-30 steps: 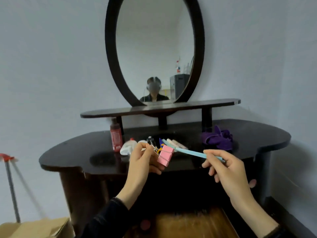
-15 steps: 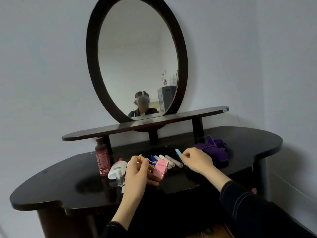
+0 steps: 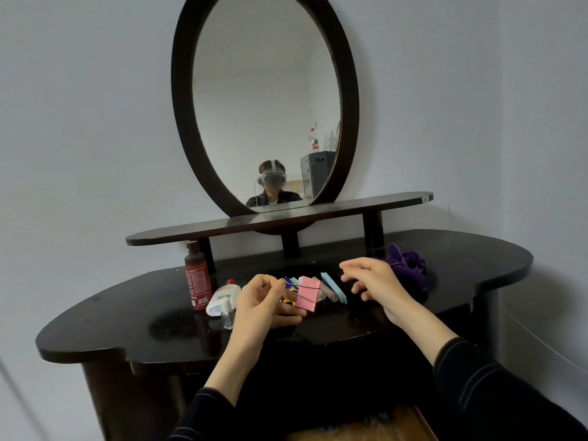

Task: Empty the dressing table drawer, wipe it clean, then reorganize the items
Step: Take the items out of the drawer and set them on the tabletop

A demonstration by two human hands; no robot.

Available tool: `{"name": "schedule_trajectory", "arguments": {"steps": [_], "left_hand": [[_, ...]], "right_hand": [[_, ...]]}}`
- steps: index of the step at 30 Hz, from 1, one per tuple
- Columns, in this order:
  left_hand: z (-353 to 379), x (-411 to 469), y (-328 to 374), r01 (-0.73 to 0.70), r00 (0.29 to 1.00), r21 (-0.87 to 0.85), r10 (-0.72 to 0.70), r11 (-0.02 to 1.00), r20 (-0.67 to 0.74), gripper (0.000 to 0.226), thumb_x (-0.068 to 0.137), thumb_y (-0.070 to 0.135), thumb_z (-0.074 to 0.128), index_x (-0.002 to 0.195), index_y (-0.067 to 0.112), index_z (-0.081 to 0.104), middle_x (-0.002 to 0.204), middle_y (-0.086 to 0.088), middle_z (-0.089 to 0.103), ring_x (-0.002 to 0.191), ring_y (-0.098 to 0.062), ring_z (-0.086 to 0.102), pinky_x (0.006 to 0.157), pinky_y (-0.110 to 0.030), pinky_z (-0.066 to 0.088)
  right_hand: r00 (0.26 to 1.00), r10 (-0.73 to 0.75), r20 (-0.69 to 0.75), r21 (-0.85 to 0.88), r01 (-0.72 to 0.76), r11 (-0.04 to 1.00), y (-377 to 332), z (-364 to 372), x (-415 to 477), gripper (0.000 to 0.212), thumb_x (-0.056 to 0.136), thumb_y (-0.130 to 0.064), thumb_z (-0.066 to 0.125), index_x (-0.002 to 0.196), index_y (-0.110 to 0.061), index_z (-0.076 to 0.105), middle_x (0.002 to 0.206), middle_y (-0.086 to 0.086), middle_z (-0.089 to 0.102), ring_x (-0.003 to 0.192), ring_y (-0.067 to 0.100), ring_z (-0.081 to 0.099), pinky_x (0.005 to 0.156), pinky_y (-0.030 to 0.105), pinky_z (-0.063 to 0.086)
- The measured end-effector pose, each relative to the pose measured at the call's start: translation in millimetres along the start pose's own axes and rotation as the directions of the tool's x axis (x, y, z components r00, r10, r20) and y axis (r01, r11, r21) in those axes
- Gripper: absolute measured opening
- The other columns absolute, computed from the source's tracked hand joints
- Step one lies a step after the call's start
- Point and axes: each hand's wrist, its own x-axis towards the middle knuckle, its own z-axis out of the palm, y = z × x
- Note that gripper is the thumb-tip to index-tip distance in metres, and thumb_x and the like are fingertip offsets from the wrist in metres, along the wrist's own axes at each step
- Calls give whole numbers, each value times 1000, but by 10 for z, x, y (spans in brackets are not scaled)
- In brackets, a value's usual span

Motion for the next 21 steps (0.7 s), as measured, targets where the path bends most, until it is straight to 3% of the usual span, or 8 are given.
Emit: {"name": "schedule_trajectory", "arguments": {"steps": [3, 7, 10, 16, 19, 21], "left_hand": [[-8, -8, 6, -2, 996, 6, 1, 1000, 95, 16, 96, 28, 66, 87, 14, 63, 91, -21, 73, 82, -42, 73, 63, -35, 60], [-15, -15, -13, -27, 979, 26, 21, 999, 201, 17, 95, 29, 67, 88, 14, 62, 92, -24, 71, 87, -43, 73, 68, -36, 60], [-14, -14, -18, -50, 964, 48, 35, 998, 262, 16, 96, 29, 64, 87, 15, 62, 88, -24, 69, 84, -41, 72, 67, -36, 60], [22, -23, 1, -88, 952, 127, 46, 988, 302, 16, 96, 25, 61, 91, 11, 60, 88, -23, 70, 80, -35, 71, 65, -32, 58], [58, -35, 6, -105, 949, 174, 46, 979, 313, 24, 95, 26, 61, 95, 1, 57, 88, -22, 72, 76, -33, 70, 64, -32, 58], [70, -38, 5, -108, 957, 186, 52, 977, 285, 25, 94, 24, 62, 97, -1, 59, 88, -21, 73, 72, -31, 69, 61, -32, 58]], "right_hand": [[969, -46, 241, 142, 12, 990, -59, 14, -158, 17, 92, -29, 71, 107, -28, 77, 97, 5, 75, 64, 13, 59, 51, 24, 42], [873, -76, 483, 58, 55, 997, -90, 34, -252, 32, 86, -35, 78, 117, -33, 74, 85, 4, 64, 57, 9, 40, 50, 24, 33], [858, -81, 507, -42, 119, 992, -104, 48, -264, 31, 86, -31, 79, 116, -36, 72, 82, -3, 62, 61, 9, 48, 53, 24, 38], [857, -91, 508, -67, 144, 987, -90, 29, -252, 48, 88, -26, 78, 130, -42, 62, 120, -2, 65, 83, 9, 65, 57, 21, 47], [842, -112, 527, -62, 169, 984, -63, 5, -230, 34, 89, -27, 76, 121, -35, 71, 124, 1, 68, 96, 14, 66, 58, 20, 47], [847, -122, 518, -42, 168, 985, -25, 1, -200, 20, 87, -27, 79, 107, -27, 78, 116, 3, 71, 91, 14, 66, 59, 22, 49]]}}
